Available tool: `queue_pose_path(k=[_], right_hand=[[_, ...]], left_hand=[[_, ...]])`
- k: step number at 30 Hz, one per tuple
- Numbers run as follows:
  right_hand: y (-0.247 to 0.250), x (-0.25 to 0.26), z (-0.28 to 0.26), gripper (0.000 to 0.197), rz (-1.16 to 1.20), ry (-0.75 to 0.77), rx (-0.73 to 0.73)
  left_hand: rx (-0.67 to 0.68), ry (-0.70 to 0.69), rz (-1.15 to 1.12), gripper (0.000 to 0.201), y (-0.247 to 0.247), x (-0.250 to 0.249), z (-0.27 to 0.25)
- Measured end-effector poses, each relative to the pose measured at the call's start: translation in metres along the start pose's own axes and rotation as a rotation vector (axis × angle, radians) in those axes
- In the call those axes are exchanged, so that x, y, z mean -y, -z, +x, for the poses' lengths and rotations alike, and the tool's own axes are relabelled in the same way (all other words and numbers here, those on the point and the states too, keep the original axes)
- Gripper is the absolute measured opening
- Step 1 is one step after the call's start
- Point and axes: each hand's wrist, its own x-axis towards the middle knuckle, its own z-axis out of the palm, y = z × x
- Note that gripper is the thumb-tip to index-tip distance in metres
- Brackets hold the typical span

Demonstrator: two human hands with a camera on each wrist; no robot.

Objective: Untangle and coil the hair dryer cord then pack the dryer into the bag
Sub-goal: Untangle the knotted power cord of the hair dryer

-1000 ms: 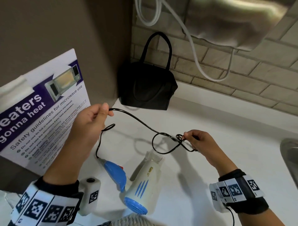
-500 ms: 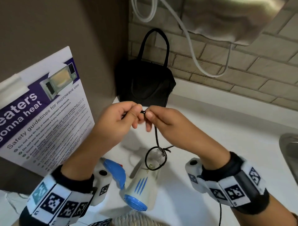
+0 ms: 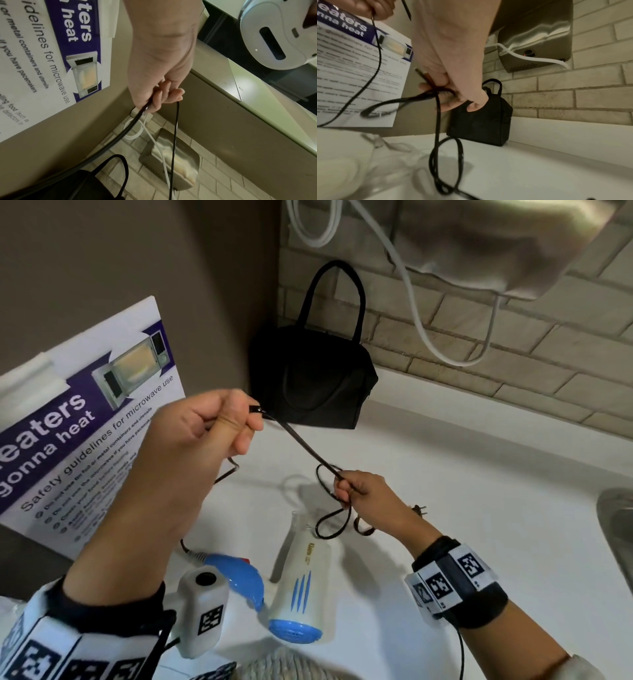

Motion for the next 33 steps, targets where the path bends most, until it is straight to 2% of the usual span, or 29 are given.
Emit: queue_pose_path(k=[5, 9, 12, 17, 22, 26, 30, 33], right_hand=[[-0.006, -0.018, 0.004, 0.040, 0.065, -0.090, 0.006], [-0.008, -0.023, 0.003, 0.042, 0.113, -0.109, -0.001], [0.001, -0.025, -0.001, 0.035, 0.129, -0.178, -0.060], [0.021, -0.034, -0.010, 0.028, 0.103, -0.277, -0.139], [0.026, -0.034, -0.017, 0.035, -0.039, -0.276, -0.189], [0.023, -0.023, -0.023, 0.029, -0.248, -0.244, -0.209], [0.017, -0.005, -0.029, 0.032, -0.516, -0.222, -0.212], [0.006, 0.006, -0.032, 0.022, -0.671, -0.166, -0.146]], left_hand=[[-0.045, 0.054, -0.081, 0.050, 0.009, -0.011, 0.001], [-0.057, 0.099, -0.083, 0.045, 0.017, 0.001, 0.000], [-0.015, 0.107, 0.150, 0.038, 0.032, 0.019, -0.004], [0.093, 0.208, 0.461, 0.027, 0.043, 0.052, -0.012], [0.157, 0.181, 0.689, 0.021, 0.032, 0.081, -0.022], [0.366, 0.136, 0.823, 0.019, 0.006, 0.084, -0.023], [0.528, 0.146, 0.680, 0.028, -0.020, 0.083, -0.024], [0.547, 0.152, 0.561, 0.037, -0.043, 0.077, -0.024]])
